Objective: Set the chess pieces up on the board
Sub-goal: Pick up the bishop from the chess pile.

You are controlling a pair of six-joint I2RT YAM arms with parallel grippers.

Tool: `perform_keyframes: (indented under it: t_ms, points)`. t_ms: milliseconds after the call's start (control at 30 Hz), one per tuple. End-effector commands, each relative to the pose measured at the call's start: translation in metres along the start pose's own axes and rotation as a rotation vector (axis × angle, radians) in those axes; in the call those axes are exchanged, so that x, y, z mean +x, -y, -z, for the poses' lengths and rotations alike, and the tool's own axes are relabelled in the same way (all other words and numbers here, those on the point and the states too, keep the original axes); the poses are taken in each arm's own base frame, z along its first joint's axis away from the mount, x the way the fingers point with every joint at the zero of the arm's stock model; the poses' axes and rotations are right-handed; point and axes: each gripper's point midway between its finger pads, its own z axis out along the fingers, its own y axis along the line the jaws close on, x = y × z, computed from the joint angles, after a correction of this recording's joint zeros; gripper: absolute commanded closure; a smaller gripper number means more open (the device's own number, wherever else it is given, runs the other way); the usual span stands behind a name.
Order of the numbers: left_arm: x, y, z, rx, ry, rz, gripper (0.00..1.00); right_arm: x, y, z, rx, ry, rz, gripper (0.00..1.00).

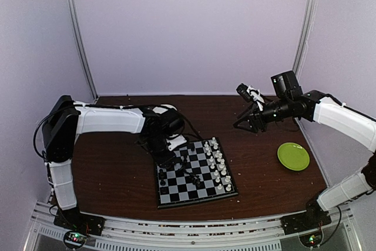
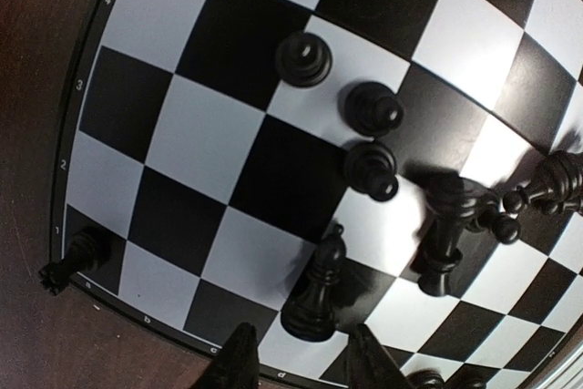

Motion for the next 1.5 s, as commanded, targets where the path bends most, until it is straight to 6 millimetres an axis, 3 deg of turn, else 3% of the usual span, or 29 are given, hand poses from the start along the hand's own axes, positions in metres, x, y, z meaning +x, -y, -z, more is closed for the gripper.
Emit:
perform_keyframes:
  t_ms: [0,733,933,1033,1267,1467]
  points:
    - [-0.019,0.003,0.002,0.017,0.052,-0.028,0.68,0.004,0.001,-0.003,-0.008,0.002,0.002,0.52]
    - [-0.014,0.009,-0.012,0.049,0.022,-0.060,0.80,0.005,0.001,-0.005,-0.016,-0.001,-0.005,0.52]
    - [-0.016,0.008,-0.005,0.047,0.038,-0.059,0.87,0.001,0.002,-0.004,-0.009,0.008,-0.010,0.52]
    - [-0.022,0.003,0.017,0.017,0.091,-0.048,0.88,-0.013,0.008,0.005,0.042,0.023,-0.014,0.52]
    - [-0.048,-0.001,0.091,-0.005,0.303,-0.004,0.88,-0.064,0.005,0.023,0.025,0.094,-0.077,0.52]
    - [-0.089,0.038,0.167,0.226,0.716,-0.035,0.86,-0.086,-0.002,0.011,-0.103,0.109,-0.214,0.52]
